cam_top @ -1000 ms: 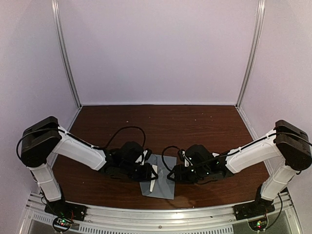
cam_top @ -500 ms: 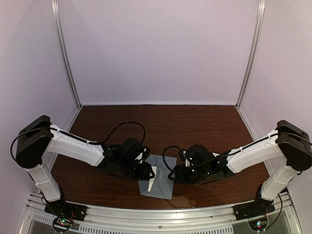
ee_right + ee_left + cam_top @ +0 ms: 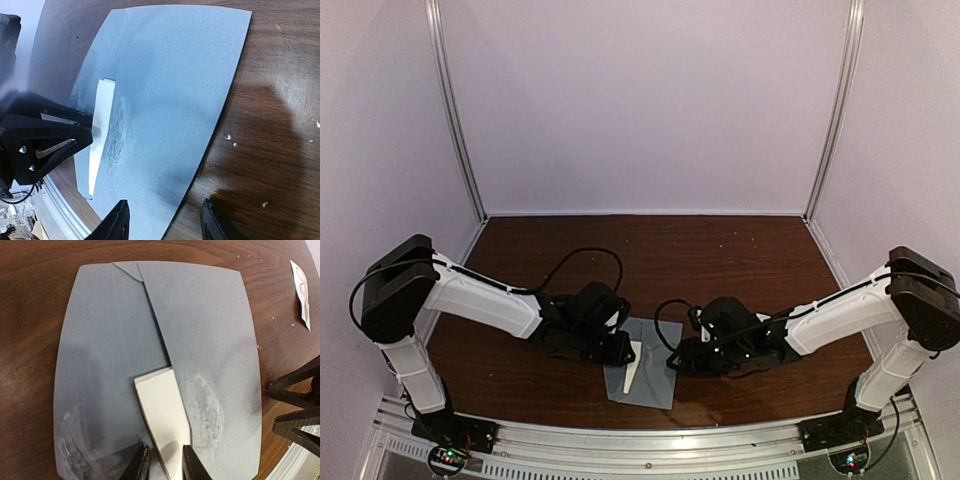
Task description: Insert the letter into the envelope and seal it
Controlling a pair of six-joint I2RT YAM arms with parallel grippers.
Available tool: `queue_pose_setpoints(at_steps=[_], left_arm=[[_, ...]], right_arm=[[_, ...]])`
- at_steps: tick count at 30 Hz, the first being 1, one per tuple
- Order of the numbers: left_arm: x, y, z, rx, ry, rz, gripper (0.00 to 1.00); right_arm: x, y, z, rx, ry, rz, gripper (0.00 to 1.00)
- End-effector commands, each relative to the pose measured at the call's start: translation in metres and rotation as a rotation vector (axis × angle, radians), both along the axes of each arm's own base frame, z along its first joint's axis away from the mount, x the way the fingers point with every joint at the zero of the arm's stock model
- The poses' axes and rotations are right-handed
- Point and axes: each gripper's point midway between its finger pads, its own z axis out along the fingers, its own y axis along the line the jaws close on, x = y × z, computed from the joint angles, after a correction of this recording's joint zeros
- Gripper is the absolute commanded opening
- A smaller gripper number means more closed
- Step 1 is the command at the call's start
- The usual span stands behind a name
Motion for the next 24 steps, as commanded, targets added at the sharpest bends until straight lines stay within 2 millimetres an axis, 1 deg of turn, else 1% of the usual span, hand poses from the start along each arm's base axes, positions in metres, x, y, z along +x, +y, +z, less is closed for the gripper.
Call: queue_pose_setpoints(at_steps=[1, 5, 9, 13, 24], left_arm=[[0.008, -0.004, 0.001, 0.011, -0.034, 0.006, 0.24], [0.007, -0.006, -0.002, 0.008, -0.028, -0.004, 0.23], [0.005, -0.009, -0.004, -0.006, -0.019, -0.015, 0.16], [0.004, -0.011, -0.005, -0.012, -0.013, -0.022, 0.12], [0.001, -0.014, -0.012, -0.027, 0.005, -0.037, 0.08]], right_arm=[[0.002, 0.001, -0.005, -0.016, -0.012, -0.005, 0.48], [0.002, 0.002, -0.006, -0.017, -0.013, -0.003, 0.46], [0.003, 0.004, -0.006, -0.013, -0.013, 0.001, 0.44], [0.004, 0.007, -0.007, -0.015, -0.013, 0.003, 0.43], [0.005, 0.008, -0.009, -0.02, -0.013, 0.006, 0.4]])
